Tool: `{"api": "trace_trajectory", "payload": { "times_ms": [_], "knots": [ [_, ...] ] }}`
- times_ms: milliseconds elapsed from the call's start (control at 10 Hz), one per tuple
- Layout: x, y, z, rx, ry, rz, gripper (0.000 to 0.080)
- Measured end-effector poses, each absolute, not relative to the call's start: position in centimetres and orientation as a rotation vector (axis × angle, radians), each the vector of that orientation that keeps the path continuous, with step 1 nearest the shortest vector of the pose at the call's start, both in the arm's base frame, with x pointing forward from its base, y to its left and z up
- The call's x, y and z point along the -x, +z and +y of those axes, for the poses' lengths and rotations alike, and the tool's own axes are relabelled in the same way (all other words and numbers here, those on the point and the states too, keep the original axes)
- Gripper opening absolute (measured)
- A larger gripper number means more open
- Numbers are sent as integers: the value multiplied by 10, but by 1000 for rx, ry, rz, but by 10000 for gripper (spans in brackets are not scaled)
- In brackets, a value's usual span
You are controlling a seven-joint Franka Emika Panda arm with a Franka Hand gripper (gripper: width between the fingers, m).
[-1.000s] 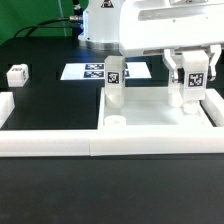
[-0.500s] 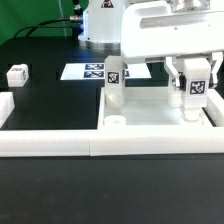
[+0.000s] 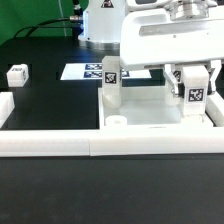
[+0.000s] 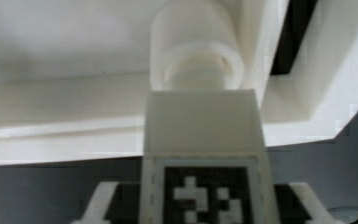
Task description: Assemble square table
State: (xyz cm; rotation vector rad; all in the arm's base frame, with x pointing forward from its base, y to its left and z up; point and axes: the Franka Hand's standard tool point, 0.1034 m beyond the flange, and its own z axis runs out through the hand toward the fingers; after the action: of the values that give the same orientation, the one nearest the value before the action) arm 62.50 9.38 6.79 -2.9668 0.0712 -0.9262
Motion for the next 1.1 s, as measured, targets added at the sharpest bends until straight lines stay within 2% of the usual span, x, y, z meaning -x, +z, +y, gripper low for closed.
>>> {"api": "trace_trajectory", "payload": {
  "times_ms": [500, 800, 900, 1000, 1100],
  "knots": [
    [-622, 67, 115, 2953, -962, 80, 272],
    [-623, 67, 115, 2956, -933, 78, 272],
    [-621, 64, 115, 2961, -906, 76, 377],
    [-621, 64, 115, 2961, -906, 76, 516],
    [-621, 63, 115, 2962, -904, 76, 611]
  ]
}}
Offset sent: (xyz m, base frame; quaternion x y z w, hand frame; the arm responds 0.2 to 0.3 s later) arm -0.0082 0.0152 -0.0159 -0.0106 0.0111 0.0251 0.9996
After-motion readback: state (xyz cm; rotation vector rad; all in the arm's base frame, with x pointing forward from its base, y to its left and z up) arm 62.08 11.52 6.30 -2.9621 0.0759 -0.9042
